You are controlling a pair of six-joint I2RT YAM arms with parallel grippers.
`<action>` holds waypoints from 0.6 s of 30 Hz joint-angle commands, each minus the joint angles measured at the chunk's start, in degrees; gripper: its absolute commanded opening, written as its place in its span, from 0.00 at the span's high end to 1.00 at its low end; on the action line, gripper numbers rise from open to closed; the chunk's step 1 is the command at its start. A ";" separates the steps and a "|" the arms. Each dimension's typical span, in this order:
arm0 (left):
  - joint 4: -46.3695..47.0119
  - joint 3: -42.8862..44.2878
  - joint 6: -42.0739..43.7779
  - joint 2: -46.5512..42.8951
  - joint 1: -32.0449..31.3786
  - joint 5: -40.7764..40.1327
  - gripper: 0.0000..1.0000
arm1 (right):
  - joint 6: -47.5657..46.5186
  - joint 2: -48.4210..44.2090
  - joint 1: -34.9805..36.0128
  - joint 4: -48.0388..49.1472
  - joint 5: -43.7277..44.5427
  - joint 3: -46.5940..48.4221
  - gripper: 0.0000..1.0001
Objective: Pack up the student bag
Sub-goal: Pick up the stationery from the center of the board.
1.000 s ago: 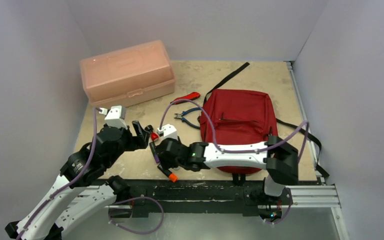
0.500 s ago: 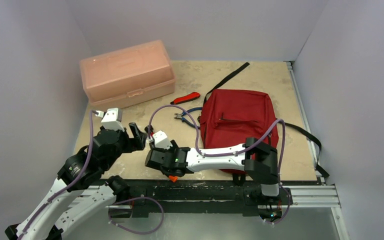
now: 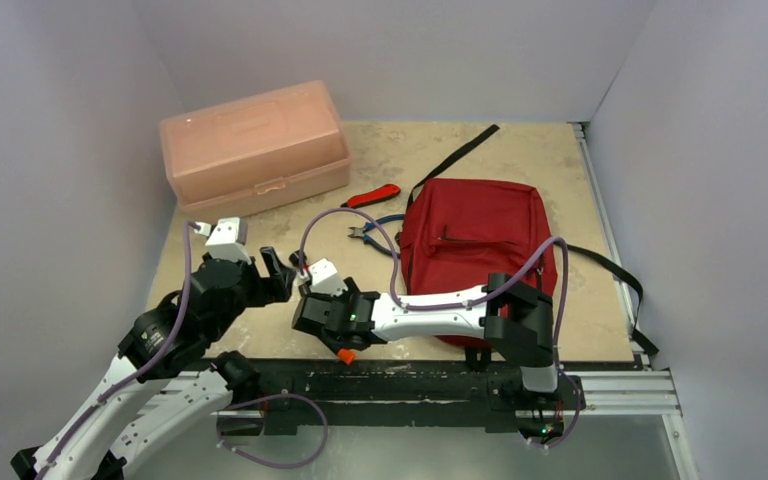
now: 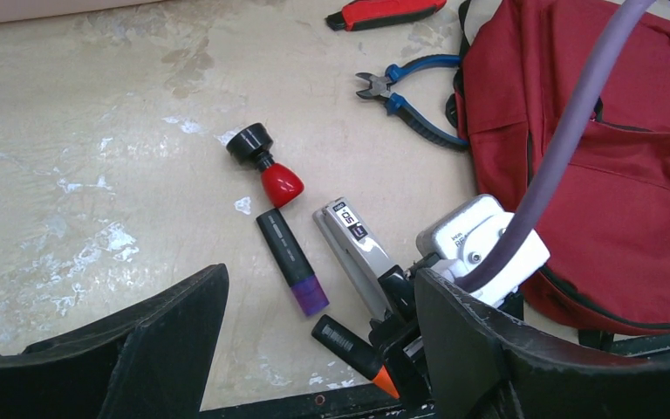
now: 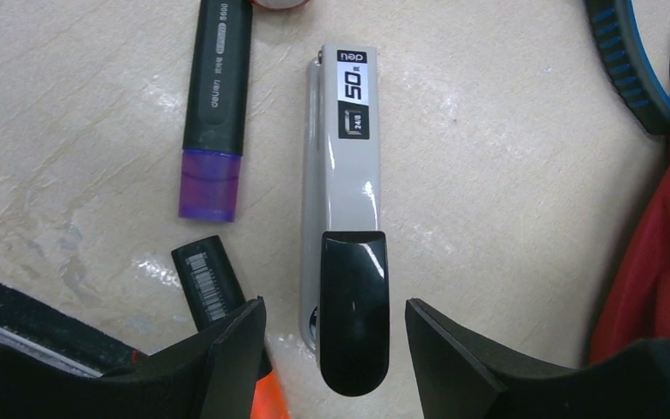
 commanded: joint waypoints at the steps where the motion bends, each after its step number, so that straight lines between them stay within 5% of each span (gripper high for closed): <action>1: 1.27 -0.19 -0.86 0.31 0.12 0.41 0.22 | 0.39 -0.07 -0.81 -0.52 2.10 -0.38 0.36; 9: 1.43 -0.27 -1.10 0.63 0.12 0.90 0.22 | 0.96 -0.98 -1.41 4.28 -1.48 -4.87 0.43; 15: 1.30 -0.22 -1.28 0.55 0.12 0.94 0.22 | 0.52 -3.56 -1.78 6.11 -0.62 -6.09 0.69; 18: 1.38 -0.19 -1.37 0.80 0.12 1.09 0.22 | 0.37 -5.50 -2.53 7.87 -1.54 -7.30 0.93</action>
